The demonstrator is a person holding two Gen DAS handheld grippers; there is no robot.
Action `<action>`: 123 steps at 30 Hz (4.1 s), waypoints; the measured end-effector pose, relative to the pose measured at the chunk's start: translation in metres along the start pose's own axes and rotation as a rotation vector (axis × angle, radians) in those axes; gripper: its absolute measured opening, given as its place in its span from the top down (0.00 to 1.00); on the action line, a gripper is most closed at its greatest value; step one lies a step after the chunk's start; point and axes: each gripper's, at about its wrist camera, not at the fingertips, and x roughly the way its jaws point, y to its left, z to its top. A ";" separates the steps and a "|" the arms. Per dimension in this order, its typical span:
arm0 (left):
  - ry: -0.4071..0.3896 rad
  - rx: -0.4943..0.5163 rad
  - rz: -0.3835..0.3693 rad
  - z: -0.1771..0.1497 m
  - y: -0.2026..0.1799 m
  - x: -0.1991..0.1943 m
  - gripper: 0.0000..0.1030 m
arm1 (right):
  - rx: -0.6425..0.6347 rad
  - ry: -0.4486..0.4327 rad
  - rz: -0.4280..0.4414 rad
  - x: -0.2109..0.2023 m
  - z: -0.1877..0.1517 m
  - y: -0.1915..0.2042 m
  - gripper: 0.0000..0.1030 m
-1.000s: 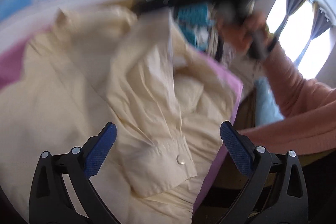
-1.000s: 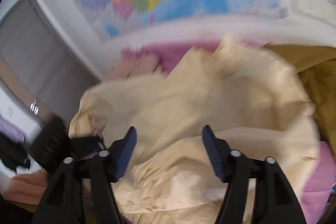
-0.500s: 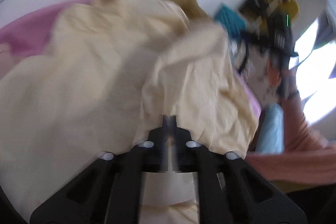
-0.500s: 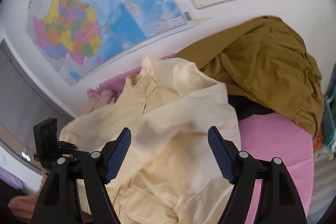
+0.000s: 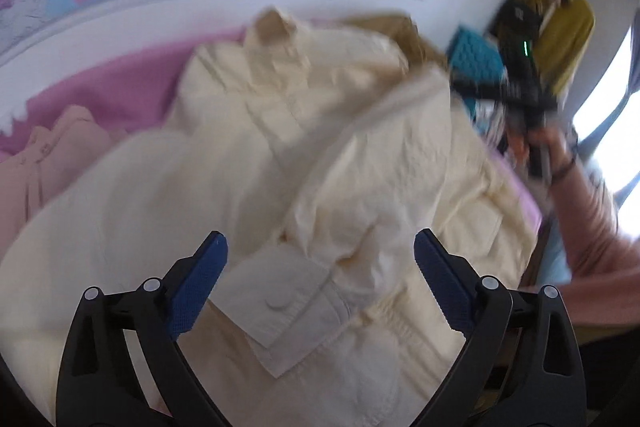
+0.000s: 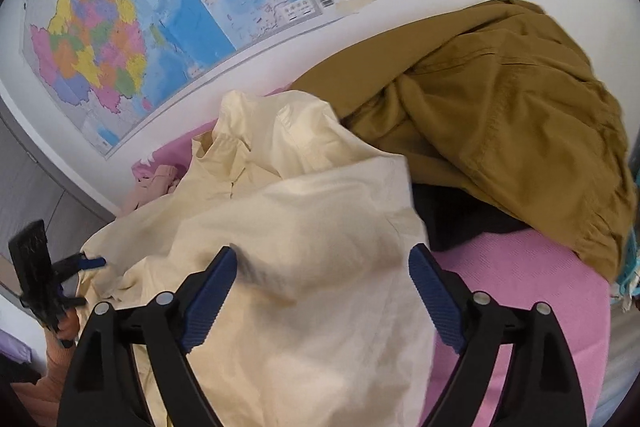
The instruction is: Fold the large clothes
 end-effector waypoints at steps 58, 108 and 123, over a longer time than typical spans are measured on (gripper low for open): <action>0.027 -0.243 0.049 -0.001 0.089 0.044 0.44 | -0.516 0.209 -0.070 0.154 -0.027 0.182 0.47; -0.242 -0.537 0.505 -0.224 0.114 -0.193 0.19 | -0.572 0.186 0.134 0.124 -0.056 0.246 0.32; -0.157 -0.451 0.424 -0.230 0.112 -0.201 0.88 | -0.710 0.209 0.256 0.112 -0.090 0.305 0.27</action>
